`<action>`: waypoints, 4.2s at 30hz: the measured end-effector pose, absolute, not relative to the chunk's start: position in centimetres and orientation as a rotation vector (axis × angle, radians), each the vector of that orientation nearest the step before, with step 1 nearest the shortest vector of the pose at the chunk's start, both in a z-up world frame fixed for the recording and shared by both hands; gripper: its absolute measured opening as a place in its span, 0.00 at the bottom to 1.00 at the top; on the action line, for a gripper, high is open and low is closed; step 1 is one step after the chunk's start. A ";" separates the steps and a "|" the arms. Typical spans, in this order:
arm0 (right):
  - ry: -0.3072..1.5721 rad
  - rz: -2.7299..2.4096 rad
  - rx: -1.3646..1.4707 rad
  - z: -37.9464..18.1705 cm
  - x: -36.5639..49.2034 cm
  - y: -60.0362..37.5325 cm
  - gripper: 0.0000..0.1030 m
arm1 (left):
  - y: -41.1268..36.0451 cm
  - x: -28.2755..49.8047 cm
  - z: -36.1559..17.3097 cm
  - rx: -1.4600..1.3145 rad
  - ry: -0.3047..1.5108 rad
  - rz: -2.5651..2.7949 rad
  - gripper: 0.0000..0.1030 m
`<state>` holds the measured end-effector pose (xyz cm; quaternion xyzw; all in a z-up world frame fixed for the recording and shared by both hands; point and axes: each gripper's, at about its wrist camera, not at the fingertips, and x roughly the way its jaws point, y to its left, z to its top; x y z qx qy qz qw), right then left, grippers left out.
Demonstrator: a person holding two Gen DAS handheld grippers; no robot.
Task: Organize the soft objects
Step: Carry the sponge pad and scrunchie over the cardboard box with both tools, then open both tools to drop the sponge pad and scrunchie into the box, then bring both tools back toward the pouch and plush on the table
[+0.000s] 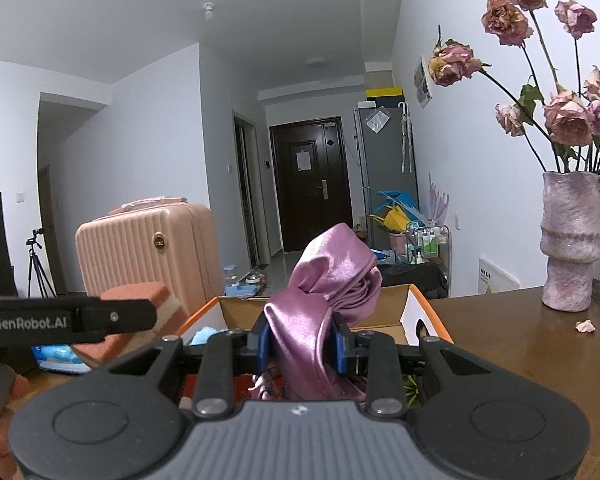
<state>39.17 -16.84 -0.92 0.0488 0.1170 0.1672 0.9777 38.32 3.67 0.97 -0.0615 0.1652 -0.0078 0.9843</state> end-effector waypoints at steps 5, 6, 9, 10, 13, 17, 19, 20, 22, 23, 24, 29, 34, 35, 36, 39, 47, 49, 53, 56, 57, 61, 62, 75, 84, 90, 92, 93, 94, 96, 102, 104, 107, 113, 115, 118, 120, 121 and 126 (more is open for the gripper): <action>0.249 0.327 0.101 -1.3 41.1 -16.6 0.28 | 3.8 40.0 1.1 -0.143 0.327 -0.009 0.99; 0.251 0.326 0.104 -1.3 41.4 -16.6 0.28 | 3.8 40.4 1.1 -0.146 0.327 -0.007 0.99; 0.256 0.324 0.111 -1.4 42.7 -16.3 0.28 | 3.7 41.4 1.1 -0.151 0.328 -0.006 0.99; 0.258 0.323 0.111 -1.5 43.1 -16.3 0.28 | 3.7 41.7 1.1 -0.151 0.328 -0.006 0.99; 0.266 0.315 0.116 -1.7 44.4 -16.1 0.28 | 3.6 42.8 1.0 -0.155 0.327 -0.003 0.99; 0.280 0.310 0.117 -2.0 45.9 -16.0 0.28 | 3.8 44.1 0.9 -0.159 0.330 -0.001 0.99; 0.287 0.308 0.115 -2.1 46.7 -15.9 0.28 | 3.9 44.8 0.8 -0.158 0.332 0.001 0.99; 0.288 0.307 0.113 -2.2 47.0 -15.9 0.28 | 3.9 45.2 0.8 -0.158 0.332 0.003 0.99; 0.291 0.303 0.108 -2.3 47.7 -15.8 0.28 | 3.9 45.9 0.8 -0.162 0.331 0.002 0.99; 0.293 0.302 0.107 -2.3 48.0 -15.9 0.28 | 3.9 46.3 0.8 -0.163 0.330 0.002 0.99; 0.296 0.300 0.105 -2.3 48.4 -15.9 0.28 | 3.9 46.7 0.7 -0.162 0.330 0.002 0.99; 0.308 0.295 0.093 -2.6 50.0 -15.7 0.28 | 3.5 48.6 0.5 -0.158 0.336 0.001 0.99; 0.314 0.296 0.072 -2.8 51.5 -15.5 0.28 | 3.3 50.1 0.2 -0.154 0.341 0.001 0.99; 0.315 0.295 0.068 -2.8 51.7 -15.4 0.28 | 3.3 50.4 0.1 -0.154 0.342 0.002 0.99; 0.316 0.294 0.062 -2.9 51.9 -15.4 0.28 | 3.3 50.8 0.0 -0.153 0.344 0.002 0.99; 0.318 0.289 0.052 -3.0 52.6 -15.4 0.28 | 3.1 51.7 -0.1 -0.147 0.346 0.005 0.99; 0.333 0.268 0.035 -3.2 53.9 -15.5 0.28 | 3.0 54.0 -0.6 -0.128 0.355 0.015 0.99; 0.340 0.268 0.031 -3.3 54.1 -15.5 0.30 | 3.0 54.5 -0.8 -0.122 0.359 0.017 0.99; 0.350 0.258 0.020 -3.5 54.2 -15.4 0.35 | 3.1 54.9 -1.2 -0.125 0.372 0.023 1.00; 0.354 0.248 0.014 -3.5 54.2 -15.4 0.57 | 3.5 55.1 -1.3 -0.148 0.398 0.018 1.00; 0.354 0.240 0.013 -3.5 54.1 -15.4 0.71 | 3.6 55.2 -1.4 -0.158 0.411 0.019 1.00; 0.343 0.223 0.014 -3.3 53.8 -15.5 0.88 | 4.0 55.4 -1.6 -0.180 0.446 0.029 1.00; 0.345 0.220 0.015 -3.3 53.8 -15.5 0.90 | 4.1 55.5 -1.6 -0.180 0.449 0.031 1.00; 0.355 0.203 0.025 -3.1 53.7 -15.7 1.00 | 4.3 55.4 -1.4 -0.178 0.463 0.054 1.00; 0.356 0.208 0.030 -2.5 52.9 -15.7 1.00 | 4.3 54.6 -0.8 -0.166 0.447 0.058 1.00; 0.344 0.222 0.018 -2.0 51.8 -15.8 1.00 | 4.6 53.4 -0.4 -0.167 0.434 0.062 1.00; 0.339 0.227 0.012 -1.9 51.2 -15.8 1.00 | 4.7 53.0 -0.3 -0.168 0.431 0.063 1.00; 0.337 0.230 0.008 -1.9 50.9 -15.8 1.00 | 4.7 52.7 -0.3 -0.166 0.431 0.062 1.00; 0.336 0.233 0.005 -1.9 50.7 -15.8 1.00 | 4.7 52.5 -0.3 -0.164 0.430 0.062 1.00; 0.334 0.240 -0.002 -1.9 50.1 -15.8 1.00 | 4.8 52.0 -0.2 -0.157 0.428 0.063 1.00; 0.333 0.261 -0.018 -2.1 48.0 -15.9 1.00 | 4.8 50.5 -0.5 -0.138 0.425 0.063 1.00; 0.335 0.267 -0.022 -2.3 47.3 -15.9 1.00 | 4.8 49.9 -0.6 -0.131 0.424 0.067 1.00; 0.341 0.271 -0.025 -2.5 46.3 -16.0 1.00 | 5.0 49.0 -0.9 -0.126 0.427 0.072 1.00; 0.353 0.287 -0.035 -2.9 44.3 -16.2 1.00 | 5.6 47.0 -1.4 -0.122 0.442 0.090 1.00; 0.354 0.291 -0.037 -3.1 43.6 -16.2 1.00 | 5.8 46.2 -1.5 -0.123 0.445 0.096 1.00; 0.357 0.296 -0.038 -3.2 42.6 -16.4 1.00 | 6.2 45.1 -1.7 -0.125 0.452 0.103 1.00; 0.360 0.297 -0.042 -3.4 41.8 -16.5 1.00 | 6.3 44.4 -1.8 -0.127 0.456 0.105 1.00; 0.361 0.297 -0.043 -3.5 41.5 -16.6 1.00 | 6.3 44.0 -1.8 -0.126 0.458 0.106 1.00; 0.378 0.299 -0.046 -3.9 39.8 -17.0 1.00 | 6.5 42.2 -2.1 -0.123 0.466 0.108 1.00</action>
